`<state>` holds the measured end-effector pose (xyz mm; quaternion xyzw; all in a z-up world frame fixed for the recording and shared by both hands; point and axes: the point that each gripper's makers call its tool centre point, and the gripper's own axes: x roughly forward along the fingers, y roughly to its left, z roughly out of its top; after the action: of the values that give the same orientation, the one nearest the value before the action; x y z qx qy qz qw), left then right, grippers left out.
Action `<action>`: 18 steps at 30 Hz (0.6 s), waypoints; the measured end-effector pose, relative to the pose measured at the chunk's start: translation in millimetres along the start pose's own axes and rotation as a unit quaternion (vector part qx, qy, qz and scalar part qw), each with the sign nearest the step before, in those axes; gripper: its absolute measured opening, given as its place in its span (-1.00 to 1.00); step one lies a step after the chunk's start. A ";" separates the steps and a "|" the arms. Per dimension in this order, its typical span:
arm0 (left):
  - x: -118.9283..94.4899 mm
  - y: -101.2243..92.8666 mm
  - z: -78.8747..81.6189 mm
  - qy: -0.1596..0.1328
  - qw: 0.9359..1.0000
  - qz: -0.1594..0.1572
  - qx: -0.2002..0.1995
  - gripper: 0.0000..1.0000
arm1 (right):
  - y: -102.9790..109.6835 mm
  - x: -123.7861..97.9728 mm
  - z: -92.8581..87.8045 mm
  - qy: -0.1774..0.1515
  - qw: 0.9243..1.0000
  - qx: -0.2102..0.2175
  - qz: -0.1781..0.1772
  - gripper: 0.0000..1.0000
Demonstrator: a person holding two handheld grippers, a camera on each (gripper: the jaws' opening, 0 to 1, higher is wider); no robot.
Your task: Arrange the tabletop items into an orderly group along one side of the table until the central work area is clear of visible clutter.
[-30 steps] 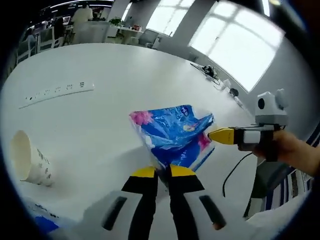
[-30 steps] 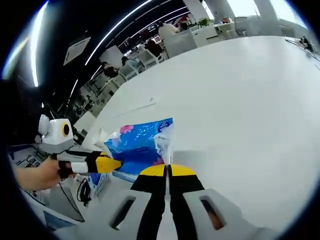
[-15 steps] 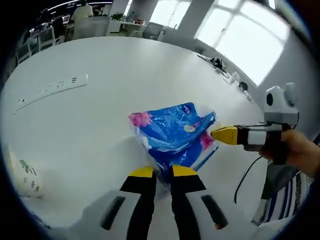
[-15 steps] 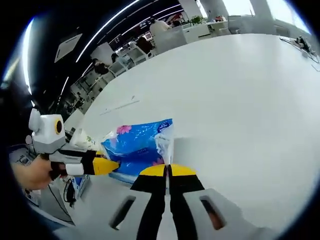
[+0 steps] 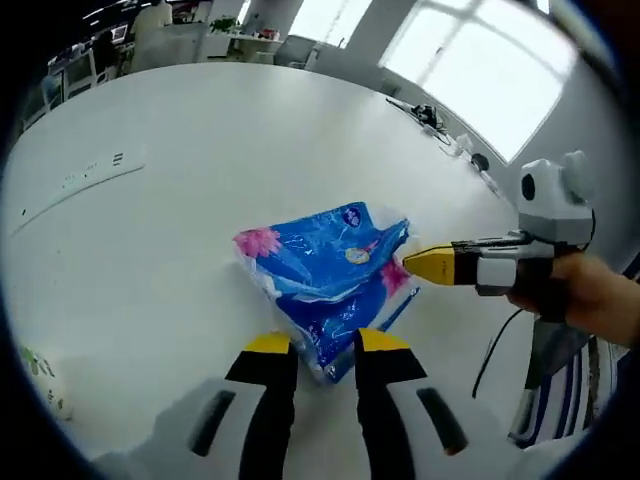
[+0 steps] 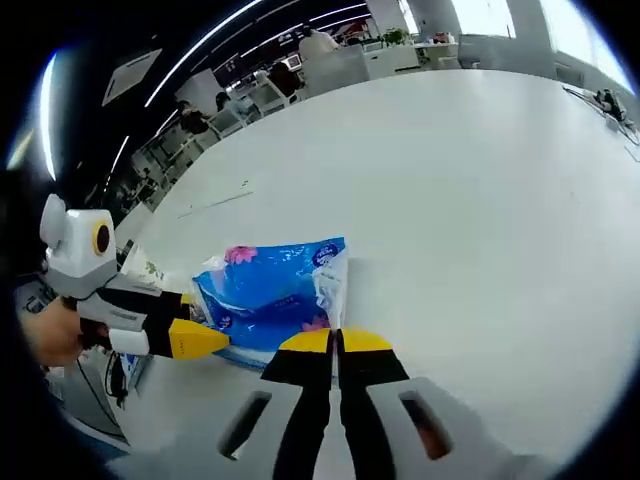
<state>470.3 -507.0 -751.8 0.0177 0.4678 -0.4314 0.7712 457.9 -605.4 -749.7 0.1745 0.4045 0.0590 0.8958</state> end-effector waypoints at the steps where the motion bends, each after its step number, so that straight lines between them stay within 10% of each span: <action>1: 1.2 1.8 -1.7 0.004 1.000 0.003 0.004 -0.62 | 0.2 0.9 -0.7 0.000 1.000 0.002 0.000 -1.00; 18: 6.2 0.7 -7.5 0.016 1.000 -0.002 0.006 -0.61 | -4.6 5.4 -4.8 -0.003 1.000 0.021 -0.001 -1.00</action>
<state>466.7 -507.4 -760.8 0.0282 0.4776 -0.4354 0.7626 457.8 -607.1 -758.1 0.1934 0.4028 0.0486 0.8933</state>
